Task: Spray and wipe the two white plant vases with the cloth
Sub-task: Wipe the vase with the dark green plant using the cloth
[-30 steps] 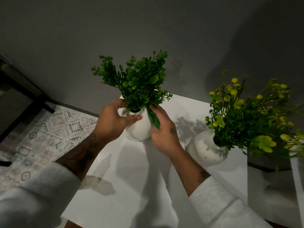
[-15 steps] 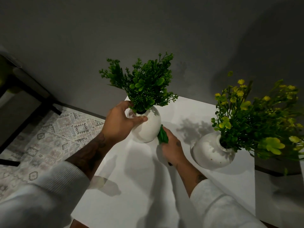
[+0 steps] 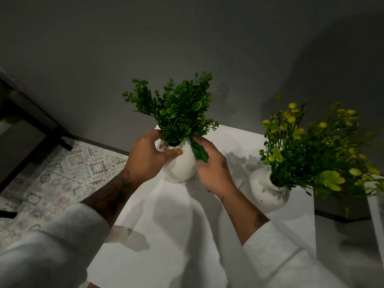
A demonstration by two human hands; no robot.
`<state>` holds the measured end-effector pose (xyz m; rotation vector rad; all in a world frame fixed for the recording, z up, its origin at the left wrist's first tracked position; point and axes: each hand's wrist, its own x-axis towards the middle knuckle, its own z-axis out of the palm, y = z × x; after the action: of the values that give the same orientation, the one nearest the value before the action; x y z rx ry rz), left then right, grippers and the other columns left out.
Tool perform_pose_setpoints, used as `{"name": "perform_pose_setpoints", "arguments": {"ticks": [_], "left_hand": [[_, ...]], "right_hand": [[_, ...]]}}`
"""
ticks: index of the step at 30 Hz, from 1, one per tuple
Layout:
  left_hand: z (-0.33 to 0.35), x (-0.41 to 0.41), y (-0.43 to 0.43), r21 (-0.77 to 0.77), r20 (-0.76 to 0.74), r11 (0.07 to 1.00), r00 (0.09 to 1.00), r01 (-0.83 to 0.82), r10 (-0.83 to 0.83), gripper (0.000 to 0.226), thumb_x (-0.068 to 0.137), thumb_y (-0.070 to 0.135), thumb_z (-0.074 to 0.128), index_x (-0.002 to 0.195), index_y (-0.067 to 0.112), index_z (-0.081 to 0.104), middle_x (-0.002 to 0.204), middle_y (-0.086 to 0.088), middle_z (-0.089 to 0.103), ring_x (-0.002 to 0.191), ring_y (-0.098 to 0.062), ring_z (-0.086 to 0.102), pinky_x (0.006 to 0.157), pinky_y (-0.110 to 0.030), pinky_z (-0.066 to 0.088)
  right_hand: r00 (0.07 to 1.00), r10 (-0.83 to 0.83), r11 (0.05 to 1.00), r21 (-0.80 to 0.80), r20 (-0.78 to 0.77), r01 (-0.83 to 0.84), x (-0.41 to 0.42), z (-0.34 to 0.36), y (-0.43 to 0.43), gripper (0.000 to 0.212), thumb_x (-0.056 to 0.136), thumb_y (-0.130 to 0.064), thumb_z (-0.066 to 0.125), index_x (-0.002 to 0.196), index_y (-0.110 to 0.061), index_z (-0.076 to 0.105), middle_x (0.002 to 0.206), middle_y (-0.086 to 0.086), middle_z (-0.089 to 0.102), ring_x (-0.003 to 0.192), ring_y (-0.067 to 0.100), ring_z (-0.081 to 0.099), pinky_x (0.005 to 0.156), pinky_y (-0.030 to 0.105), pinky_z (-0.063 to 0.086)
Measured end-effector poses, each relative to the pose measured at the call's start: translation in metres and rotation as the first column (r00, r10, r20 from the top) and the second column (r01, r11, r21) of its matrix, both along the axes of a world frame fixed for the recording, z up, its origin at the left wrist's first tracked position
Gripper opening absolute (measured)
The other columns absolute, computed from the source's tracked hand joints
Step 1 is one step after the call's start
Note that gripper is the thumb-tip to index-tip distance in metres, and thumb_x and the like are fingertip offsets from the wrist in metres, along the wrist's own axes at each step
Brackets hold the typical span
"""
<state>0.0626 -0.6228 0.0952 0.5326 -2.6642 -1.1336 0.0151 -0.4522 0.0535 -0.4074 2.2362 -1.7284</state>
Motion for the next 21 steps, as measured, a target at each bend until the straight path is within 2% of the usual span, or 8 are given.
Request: {"name": "perform_pose_setpoints", "arguments": {"ticks": [3, 6, 9, 11, 12, 14, 16, 21], "left_hand": [[0.002, 0.000, 0.001, -0.032, -0.016, 0.999, 1.000, -0.002, 0.001, 0.040, 0.068, 0.047, 0.080, 0.101, 0.031, 0.064, 0.109, 0.007, 0.066, 0.101, -0.012, 0.058, 0.083, -0.031, 0.047], [0.001, 0.001, 0.003, -0.063, -0.012, 0.998, 1.000, -0.008, 0.007, 0.042, 0.069, 0.047, 0.079, 0.105, 0.032, 0.064, 0.112, 0.006, 0.065, 0.102, -0.012, 0.057, 0.084, -0.030, 0.046], [0.000, 0.002, 0.004, -0.094, -0.019, 0.995, 1.000, -0.020, 0.018, 0.041, 0.070, 0.048, 0.078, 0.105, 0.031, 0.064, 0.110, 0.005, 0.065, 0.100, -0.014, 0.057, 0.083, -0.028, 0.044], [0.000, 0.002, 0.004, -0.125, -0.022, 0.992, 1.000, -0.024, 0.021, 0.041, 0.071, 0.050, 0.076, 0.104, 0.030, 0.064, 0.108, 0.005, 0.065, 0.099, -0.016, 0.058, 0.082, -0.029, 0.046], [-0.001, 0.002, 0.004, -0.137, -0.018, 0.990, 1.000, -0.025, 0.023, 0.042, 0.071, 0.052, 0.075, 0.104, 0.030, 0.063, 0.108, 0.005, 0.065, 0.099, -0.017, 0.058, 0.083, -0.030, 0.047], [-0.001, 0.001, 0.004, -0.145, -0.010, 0.989, 1.000, -0.030, 0.029, 0.043, 0.071, 0.054, 0.074, 0.105, 0.030, 0.063, 0.107, 0.006, 0.065, 0.099, -0.017, 0.058, 0.084, -0.033, 0.049], [-0.002, 0.002, 0.004, -0.138, -0.009, 0.990, 1.000, -0.031, 0.030, 0.043, 0.071, 0.054, 0.074, 0.105, 0.031, 0.063, 0.108, 0.007, 0.065, 0.099, -0.017, 0.058, 0.085, -0.035, 0.049], [-0.001, 0.002, 0.001, -0.133, -0.011, 0.991, 1.000, -0.012, 0.010, 0.045, 0.071, 0.055, 0.074, 0.107, 0.031, 0.063, 0.110, 0.007, 0.064, 0.101, -0.017, 0.057, 0.087, -0.037, 0.049]], "right_hand": [[0.974, 0.099, 0.994, 0.063, -0.206, -0.088, 0.003, 0.003, -0.003, 0.058, 0.085, 0.008, 0.051, 0.137, -0.018, 0.052, 0.143, -0.001, 0.048, 0.134, 0.012, 0.042, 0.115, 0.032, 0.034], [0.967, 0.099, 0.995, 0.045, -0.235, -0.091, 0.003, -0.004, 0.000, 0.061, 0.085, 0.010, 0.050, 0.139, -0.018, 0.051, 0.146, -0.003, 0.046, 0.136, 0.009, 0.039, 0.116, 0.032, 0.032], [0.996, 0.025, 0.995, -0.092, -0.090, -0.034, 0.004, -0.011, 0.001, 0.065, 0.083, 0.018, 0.046, 0.139, -0.016, 0.052, 0.145, -0.003, 0.048, 0.134, 0.006, 0.043, 0.114, 0.030, 0.035], [0.998, -0.037, 0.992, -0.122, 0.049, 0.043, 0.003, -0.016, 0.002, 0.068, 0.082, 0.018, 0.045, 0.138, -0.019, 0.051, 0.142, -0.002, 0.052, 0.126, 0.004, 0.050, 0.109, 0.022, 0.038], [0.992, -0.067, 0.992, -0.096, 0.103, 0.077, 0.003, -0.020, 0.003, 0.068, 0.082, 0.017, 0.046, 0.138, -0.022, 0.052, 0.139, -0.003, 0.054, 0.121, 0.005, 0.054, 0.104, 0.018, 0.041], [0.982, -0.096, 0.995, -0.001, 0.164, 0.098, 0.000, -0.028, 0.005, 0.068, 0.082, 0.012, 0.048, 0.137, -0.027, 0.051, 0.135, -0.003, 0.058, 0.116, 0.012, 0.057, 0.097, 0.020, 0.044], [0.979, -0.077, 0.995, 0.071, 0.190, 0.065, 0.000, -0.037, 0.007, 0.064, 0.085, 0.007, 0.050, 0.139, -0.028, 0.049, 0.135, -0.003, 0.057, 0.120, 0.012, 0.053, 0.099, 0.019, 0.042], [0.955, 0.088, 0.938, 0.300, 0.282, -0.175, 0.003, -0.058, 0.013, 0.066, 0.088, -0.005, 0.049, 0.144, -0.037, 0.035, 0.129, 0.003, 0.056, 0.105, 0.016, 0.052, 0.084, 0.026, 0.041]]}}
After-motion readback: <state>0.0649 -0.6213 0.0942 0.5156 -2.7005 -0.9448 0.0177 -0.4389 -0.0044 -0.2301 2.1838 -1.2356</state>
